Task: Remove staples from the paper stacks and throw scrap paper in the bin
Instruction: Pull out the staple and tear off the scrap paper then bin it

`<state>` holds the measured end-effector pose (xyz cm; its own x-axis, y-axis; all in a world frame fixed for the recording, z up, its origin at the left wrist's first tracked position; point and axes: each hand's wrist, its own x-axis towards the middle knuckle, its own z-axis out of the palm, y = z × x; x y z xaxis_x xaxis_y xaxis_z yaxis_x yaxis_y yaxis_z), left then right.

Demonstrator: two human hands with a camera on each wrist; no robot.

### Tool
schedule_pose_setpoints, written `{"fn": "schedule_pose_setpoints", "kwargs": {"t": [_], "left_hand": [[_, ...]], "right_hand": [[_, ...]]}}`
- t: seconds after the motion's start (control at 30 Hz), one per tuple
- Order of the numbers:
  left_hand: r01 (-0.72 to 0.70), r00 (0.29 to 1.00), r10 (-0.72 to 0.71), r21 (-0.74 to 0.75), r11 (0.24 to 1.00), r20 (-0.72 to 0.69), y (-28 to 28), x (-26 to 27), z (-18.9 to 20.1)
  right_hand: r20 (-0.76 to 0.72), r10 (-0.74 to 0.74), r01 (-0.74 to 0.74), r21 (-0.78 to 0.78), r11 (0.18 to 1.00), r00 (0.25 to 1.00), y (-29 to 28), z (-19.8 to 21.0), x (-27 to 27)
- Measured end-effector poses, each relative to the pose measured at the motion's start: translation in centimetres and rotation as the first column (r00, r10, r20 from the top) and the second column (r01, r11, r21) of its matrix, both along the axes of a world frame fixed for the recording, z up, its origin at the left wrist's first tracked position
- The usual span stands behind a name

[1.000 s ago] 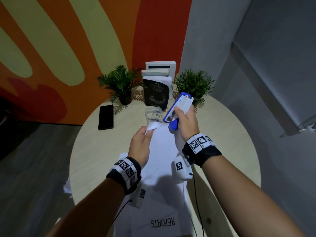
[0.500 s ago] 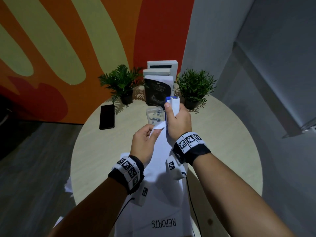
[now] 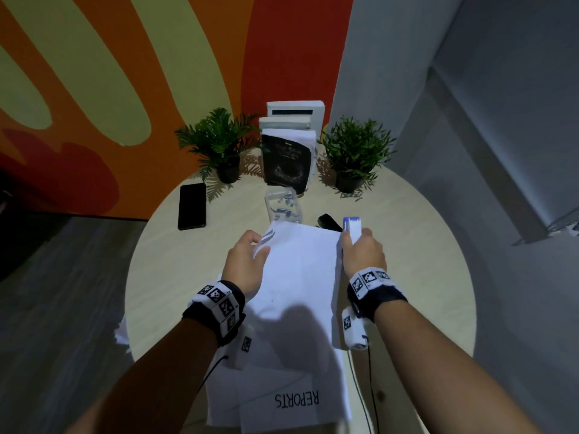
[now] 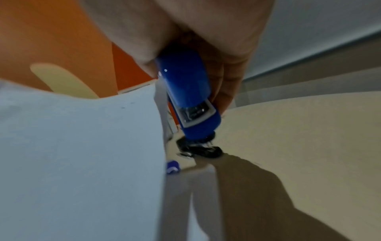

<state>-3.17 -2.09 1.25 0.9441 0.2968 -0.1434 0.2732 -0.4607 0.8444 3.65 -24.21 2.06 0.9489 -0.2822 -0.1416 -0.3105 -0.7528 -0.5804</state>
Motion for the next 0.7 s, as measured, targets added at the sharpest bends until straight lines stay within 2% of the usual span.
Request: {"fn": "schedule_pose_setpoints", "kwargs": {"t": [0.1,0.23,0.27,0.33,0.4,0.47,0.5,0.57,0.63,0.7], "left_hand": [[0.019,0.998,-0.017,0.041,0.999,-0.058,0.5,-0.1,-0.7],[0.034,0.998,-0.034,0.002,0.999,-0.055,0.6,-0.6,-0.7],[0.032,0.999,-0.032,-0.016,0.999,-0.043,0.6,-0.7,-0.8],[0.023,0.999,-0.024,-0.049,0.999,-0.028,0.7,-0.9,-0.7],[0.018,1.000,-0.019,-0.086,0.996,-0.005,0.5,-1.1,-0.2],[0.017,1.000,-0.015,-0.123,0.992,0.023,0.2,-1.4,0.4],[0.022,0.999,-0.017,-0.136,0.990,0.038,0.0,-1.5,0.7],[0.052,0.996,-0.039,-0.156,0.986,0.081,-0.6,-1.6,1.6],[0.080,0.988,-0.057,-0.163,0.983,0.143,-1.2,-1.4,3.1],[0.076,0.969,-0.034,-0.163,0.984,0.244,-2.0,-1.3,4.9]], "right_hand": [[-0.250,0.113,-0.171,-0.226,0.959,0.962,-1.1,-3.0,-1.1],[-0.412,0.256,-0.409,-0.340,0.847,0.874,-2.5,-6.0,-2.4],[-0.438,0.260,-0.429,-0.347,0.834,0.861,-2.8,-6.3,-2.6],[-0.430,0.227,-0.374,-0.295,0.879,0.874,-2.9,-5.7,-2.8],[-0.305,0.179,-0.260,-0.251,0.932,0.935,-2.5,-4.0,-2.5],[-0.058,0.158,-0.166,-0.192,0.967,0.986,-1.6,-1.5,-1.9],[0.069,0.186,-0.176,-0.126,0.976,0.980,-0.9,0.1,-1.5],[0.221,0.355,-0.357,-0.031,0.934,0.909,0.6,3.4,-1.0],[0.241,0.538,-0.530,-0.103,0.842,0.807,2.1,6.0,-0.8],[0.301,0.607,-0.578,-0.189,0.794,0.736,3.0,7.8,-1.3]]}}
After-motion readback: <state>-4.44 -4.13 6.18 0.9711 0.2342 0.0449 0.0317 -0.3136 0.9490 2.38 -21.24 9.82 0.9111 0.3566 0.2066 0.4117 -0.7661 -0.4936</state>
